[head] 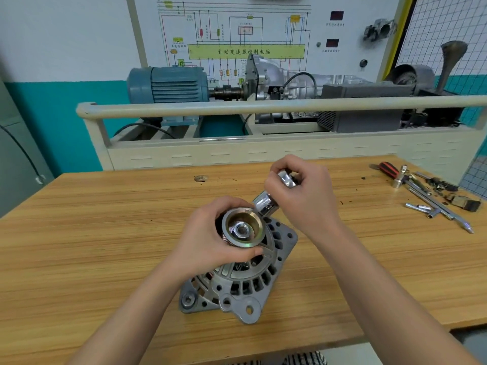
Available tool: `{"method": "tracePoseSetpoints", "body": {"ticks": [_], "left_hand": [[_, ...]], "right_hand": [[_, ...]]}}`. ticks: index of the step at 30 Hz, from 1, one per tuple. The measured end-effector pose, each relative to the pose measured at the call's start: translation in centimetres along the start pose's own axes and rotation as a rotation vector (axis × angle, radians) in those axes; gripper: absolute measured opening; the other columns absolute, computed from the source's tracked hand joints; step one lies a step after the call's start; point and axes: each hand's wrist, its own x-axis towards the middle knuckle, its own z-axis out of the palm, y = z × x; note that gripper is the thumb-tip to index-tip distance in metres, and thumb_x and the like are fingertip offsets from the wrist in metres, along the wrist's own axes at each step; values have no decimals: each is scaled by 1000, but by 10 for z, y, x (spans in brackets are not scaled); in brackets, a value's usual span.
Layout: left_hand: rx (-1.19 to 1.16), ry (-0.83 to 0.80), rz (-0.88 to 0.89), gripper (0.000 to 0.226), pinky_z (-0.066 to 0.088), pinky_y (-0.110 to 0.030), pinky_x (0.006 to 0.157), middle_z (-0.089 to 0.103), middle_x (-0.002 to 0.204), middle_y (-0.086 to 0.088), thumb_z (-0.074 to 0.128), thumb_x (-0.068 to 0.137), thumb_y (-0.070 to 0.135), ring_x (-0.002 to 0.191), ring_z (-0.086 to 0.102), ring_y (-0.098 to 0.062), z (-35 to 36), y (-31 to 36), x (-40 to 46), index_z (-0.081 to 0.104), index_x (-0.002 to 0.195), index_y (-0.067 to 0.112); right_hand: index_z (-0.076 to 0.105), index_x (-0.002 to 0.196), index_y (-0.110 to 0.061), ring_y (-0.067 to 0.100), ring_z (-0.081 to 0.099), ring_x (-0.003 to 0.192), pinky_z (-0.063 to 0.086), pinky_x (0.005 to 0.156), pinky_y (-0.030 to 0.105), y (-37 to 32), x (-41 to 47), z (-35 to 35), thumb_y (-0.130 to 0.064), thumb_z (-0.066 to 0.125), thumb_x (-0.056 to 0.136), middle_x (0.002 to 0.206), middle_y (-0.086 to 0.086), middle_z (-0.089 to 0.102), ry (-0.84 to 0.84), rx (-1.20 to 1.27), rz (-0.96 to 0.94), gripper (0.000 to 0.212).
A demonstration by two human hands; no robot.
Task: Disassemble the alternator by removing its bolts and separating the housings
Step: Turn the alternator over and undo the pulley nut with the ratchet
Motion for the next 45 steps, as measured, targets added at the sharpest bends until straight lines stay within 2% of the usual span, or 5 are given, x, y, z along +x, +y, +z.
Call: {"method": "tracePoseSetpoints", "body": {"ticks": [12, 19, 28, 41, 45], "left_hand": [[11, -317, -122, 109, 45, -27, 102, 55, 121, 16, 80, 37, 71, 114, 54, 2, -28, 11, 16, 42, 135, 41], [165, -137, 31, 78, 39, -25, 106, 57, 124, 23, 71, 68, 58, 117, 49, 6, 20, 62, 37, 45, 136, 31], [468, -90, 108, 42, 51, -42, 79, 64, 112, -6, 60, 94, 29, 98, 62, -24, 48, 67, 63, 43, 126, 9], [208, -377, -175, 86, 42, -21, 100, 56, 128, 16, 77, 56, 60, 119, 51, 0, -27, 20, 40, 52, 131, 24], [55, -446, -122, 84, 37, -16, 103, 53, 129, 26, 93, 51, 39, 123, 45, 10, -33, 12, 23, 57, 126, 33]], "right_hand": [[64, 71, -22, 10, 47, 52, 35, 48, 24, 61, 24, -56, -21, 63, 77, 61, -7, 61, 56, -364, 294, 6], [61, 60, -27, 3, 49, 54, 36, 56, 26, 43, 8, -53, -31, 62, 86, 54, -14, 58, 46, 54, 342, 27], [52, 96, -20, 1, 47, 48, 33, 39, 17, 21, 8, -39, -48, 60, 86, 75, -4, 53, -128, 353, 454, 31], [49, 126, 1, 13, 47, 64, 41, 54, 23, 119, 22, 21, -18, 63, 93, 110, 16, 62, -387, 48, 766, 41], [43, 138, -1, 26, 55, 115, 45, 95, 35, 139, 10, 41, -22, 61, 94, 135, 15, 53, -327, -6, 799, 52]]}}
